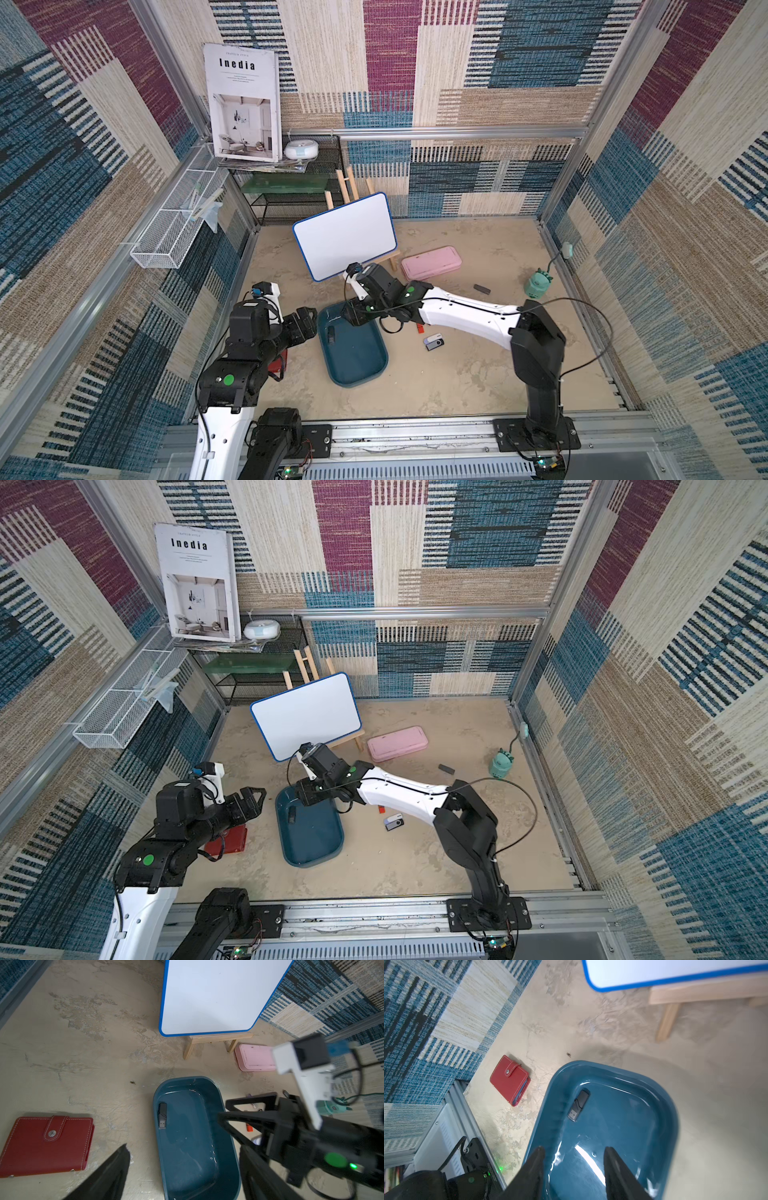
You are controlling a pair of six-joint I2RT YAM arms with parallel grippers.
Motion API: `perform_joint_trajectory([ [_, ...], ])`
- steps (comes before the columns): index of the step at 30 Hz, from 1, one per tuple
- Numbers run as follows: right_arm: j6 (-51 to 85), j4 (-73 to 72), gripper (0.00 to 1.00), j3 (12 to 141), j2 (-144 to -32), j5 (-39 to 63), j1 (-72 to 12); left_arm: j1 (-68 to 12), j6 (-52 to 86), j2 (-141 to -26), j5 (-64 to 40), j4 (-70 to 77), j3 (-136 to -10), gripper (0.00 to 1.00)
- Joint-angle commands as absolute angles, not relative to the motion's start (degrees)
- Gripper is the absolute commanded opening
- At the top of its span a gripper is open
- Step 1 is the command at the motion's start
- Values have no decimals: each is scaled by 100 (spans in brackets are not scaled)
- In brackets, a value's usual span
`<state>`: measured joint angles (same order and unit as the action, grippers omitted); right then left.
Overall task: Put the usb flash drive into the storage box
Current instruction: Place the USB flash in the storage box.
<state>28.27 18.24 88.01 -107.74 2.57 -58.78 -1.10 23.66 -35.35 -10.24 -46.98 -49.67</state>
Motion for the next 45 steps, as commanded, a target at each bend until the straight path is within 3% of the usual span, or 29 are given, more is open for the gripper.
perform_joint_trajectory([
  [1,2493,2187,54,8127,-9827,-1421,-5795,-107,2471,-3291,-881,-4628,-4731,78],
  [5,2318,2057,57,6911,-8351,-2888,-5522,-113,2231,-3164,-1762,-4437,-4654,78],
  [6,2335,1895,68,6523,-7950,-3267,-5412,-108,2175,-3165,-2084,-4347,-4641,78],
  [7,2466,1811,88,6180,-7644,-3598,-5287,-119,2170,-3194,-2291,-4280,-4636,78],
  [8,2680,1779,100,5831,-7317,-3892,-5129,-136,2162,-3252,-2537,-4254,-4687,78],
  [14,3049,1027,100,4058,-5892,-3078,-3517,-710,2333,-3860,-2695,-4255,-5081,68],
  [20,3326,664,100,3175,-5615,-2705,-2679,-3451,2364,-4951,-956,-4249,-5313,63],
  [24,3340,487,100,2902,-5732,-2611,-2427,-5366,2278,-6521,78,-4193,-5793,62],
  [27,3450,392,100,2737,-5809,-2561,-2297,-6130,2186,-7808,152,-4105,-6336,58],
  [33,3511,226,100,2502,-5841,-2508,-2197,-6500,2042,-9374,-11,-4045,-7122,54],
  [45,3501,111,100,2444,-5819,-2412,-2170,-6183,1803,-10691,-542,-3732,-7779,52],
])
